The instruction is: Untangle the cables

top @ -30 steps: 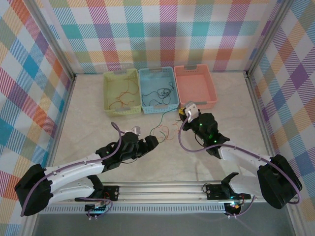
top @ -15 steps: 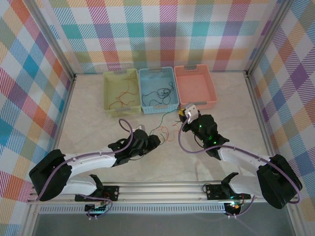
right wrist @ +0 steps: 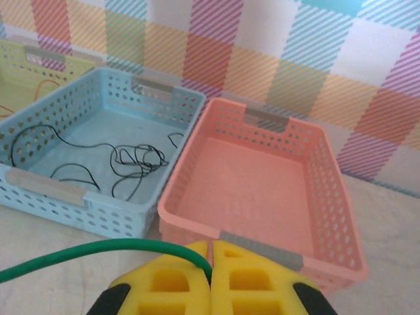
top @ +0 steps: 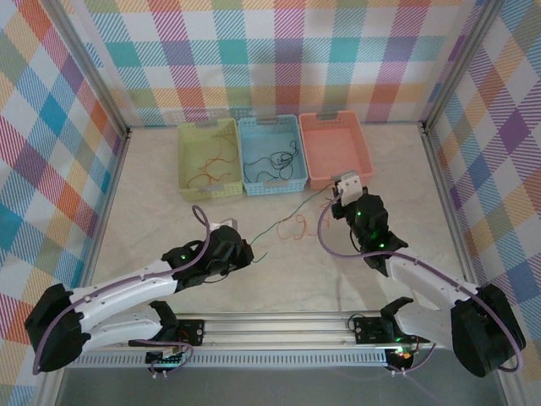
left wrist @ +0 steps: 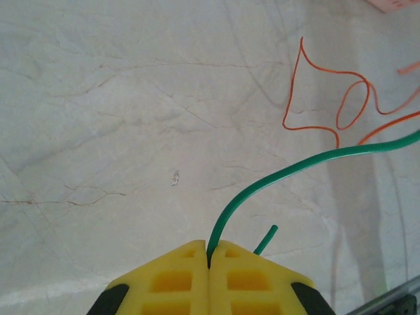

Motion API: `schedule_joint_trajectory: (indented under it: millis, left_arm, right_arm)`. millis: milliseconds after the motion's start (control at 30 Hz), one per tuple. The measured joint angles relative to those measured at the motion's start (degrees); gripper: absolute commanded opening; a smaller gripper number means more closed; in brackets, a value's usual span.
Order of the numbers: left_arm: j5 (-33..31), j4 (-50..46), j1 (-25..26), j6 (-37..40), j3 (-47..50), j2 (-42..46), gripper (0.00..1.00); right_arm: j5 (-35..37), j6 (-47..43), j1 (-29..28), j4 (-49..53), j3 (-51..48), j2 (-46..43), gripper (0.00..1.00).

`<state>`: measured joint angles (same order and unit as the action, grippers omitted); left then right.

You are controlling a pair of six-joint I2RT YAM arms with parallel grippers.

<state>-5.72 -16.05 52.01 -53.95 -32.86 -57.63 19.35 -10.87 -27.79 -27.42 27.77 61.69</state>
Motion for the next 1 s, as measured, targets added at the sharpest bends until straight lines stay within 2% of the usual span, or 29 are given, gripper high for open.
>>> schedule_joint_trajectory:
  millis: [267, 300, 400, 433, 500, 667, 767, 867, 1000]
  left_arm:
    - [-4.4, -7.4, -0.4, 2.9, -1.9, 9.9, 0.00]
    - [-4.9, -8.3, -0.5, 3.3, -2.1, 10.6, 0.05]
    - [-6.1, -11.9, -0.9, 4.9, -3.1, 10.9, 0.59]
    - [-6.4, -13.7, -1.3, 5.5, -3.4, 10.5, 0.68]
    - [-7.1, -17.1, -1.8, 6.5, -4.5, 8.9, 0.75]
    - [-6.3, -18.2, -1.9, 8.8, -6.5, 8.5, 0.73]
    - [-1.8, -14.9, -1.9, 10.6, -6.5, 8.5, 0.72]
    - [3.3, -10.6, -1.6, 12.2, -7.9, 3.7, 0.71]
    - [7.9, -5.1, 0.2, 14.0, -13.1, -8.3, 0.70]
  right_arm:
    - [-5.5, 3.6, 2.7, 4.5, -0.6, -0.3, 0.00]
    - [-6.8, 4.1, 2.8, 5.0, -0.6, -0.2, 0.00]
    - [-11.5, 6.0, 3.5, 6.3, -0.2, -0.1, 0.00]
    - [-12.5, 7.0, 4.2, 7.1, 0.4, -0.1, 0.00]
    - [-14.5, 9.2, 5.4, 8.9, 2.2, -0.1, 0.00]
    - [-18.3, 15.7, 6.0, 12.2, 6.1, -0.1, 0.00]
    - [-20.2, 19.4, 6.0, 14.1, 6.5, 0.5, 0.00]
    - [-22.1, 22.7, 6.0, 16.4, 6.9, 2.1, 0.00]
    - [-24.2, 26.6, 6.0, 18.5, 7.5, 3.8, 0.00]
